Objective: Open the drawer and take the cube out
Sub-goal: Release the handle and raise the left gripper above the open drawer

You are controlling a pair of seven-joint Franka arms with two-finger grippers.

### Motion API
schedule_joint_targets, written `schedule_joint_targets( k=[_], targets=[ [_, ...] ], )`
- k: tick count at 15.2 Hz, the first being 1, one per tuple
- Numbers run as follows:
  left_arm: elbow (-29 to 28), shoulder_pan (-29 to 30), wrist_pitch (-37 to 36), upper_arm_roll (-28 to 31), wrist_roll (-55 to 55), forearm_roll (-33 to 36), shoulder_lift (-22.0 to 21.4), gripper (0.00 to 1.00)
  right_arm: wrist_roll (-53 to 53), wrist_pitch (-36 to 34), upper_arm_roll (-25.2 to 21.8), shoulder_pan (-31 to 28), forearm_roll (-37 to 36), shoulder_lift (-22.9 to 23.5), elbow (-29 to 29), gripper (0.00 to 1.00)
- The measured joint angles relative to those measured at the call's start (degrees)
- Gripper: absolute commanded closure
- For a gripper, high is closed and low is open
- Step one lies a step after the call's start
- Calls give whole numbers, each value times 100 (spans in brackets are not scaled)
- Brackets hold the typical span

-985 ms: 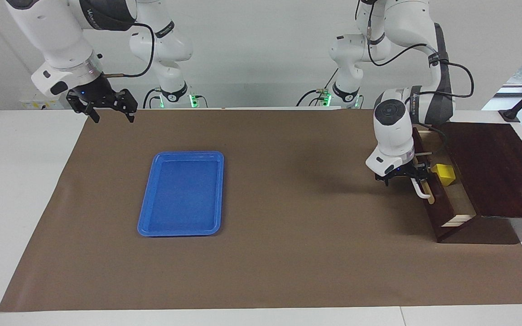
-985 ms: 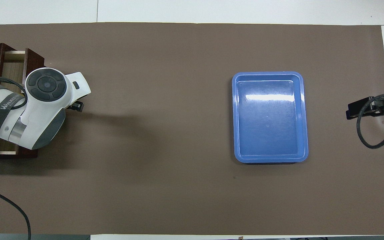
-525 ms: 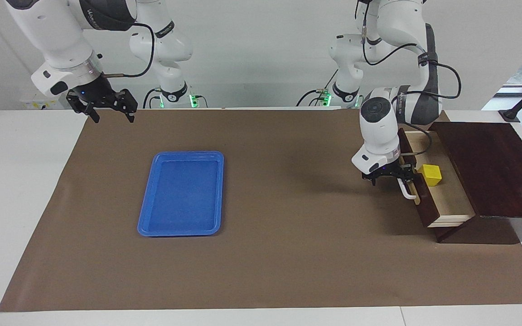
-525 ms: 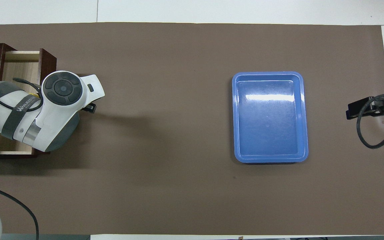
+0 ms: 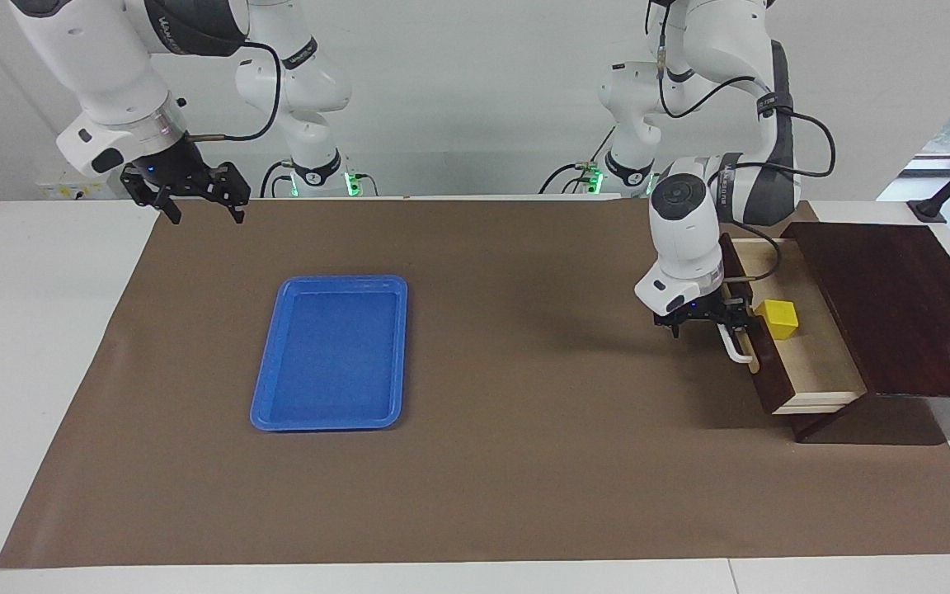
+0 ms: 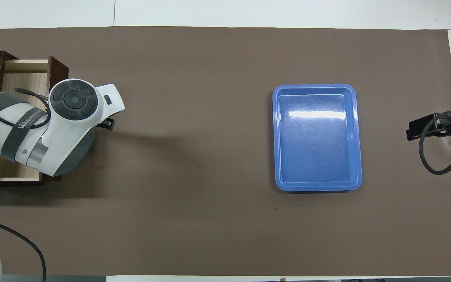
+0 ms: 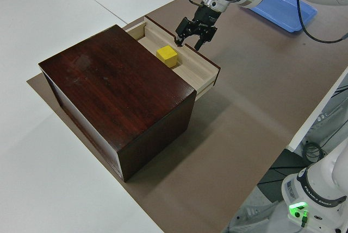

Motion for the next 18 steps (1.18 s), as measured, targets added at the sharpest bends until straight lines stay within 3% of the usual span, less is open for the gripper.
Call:
schedule_joint_targets(
  k=[4,7,13,18],
  targets=[
    [689,-68,-659,-19,0,-571,0,0,0,0,0,0,0,0,0,0],
    [1380,-66,-1357,13,-201,-1534,-2,0,0,0,0,0,0,0,0,0],
    [2313,281,-2282,140,-1650,-2219,-24,0,0,0,-1,-2,0,0,0,0],
    [2518,671,-2376,394,-3453,-2357,-22,0,0,0,-2,-4,0,0,0,0]
  ],
)
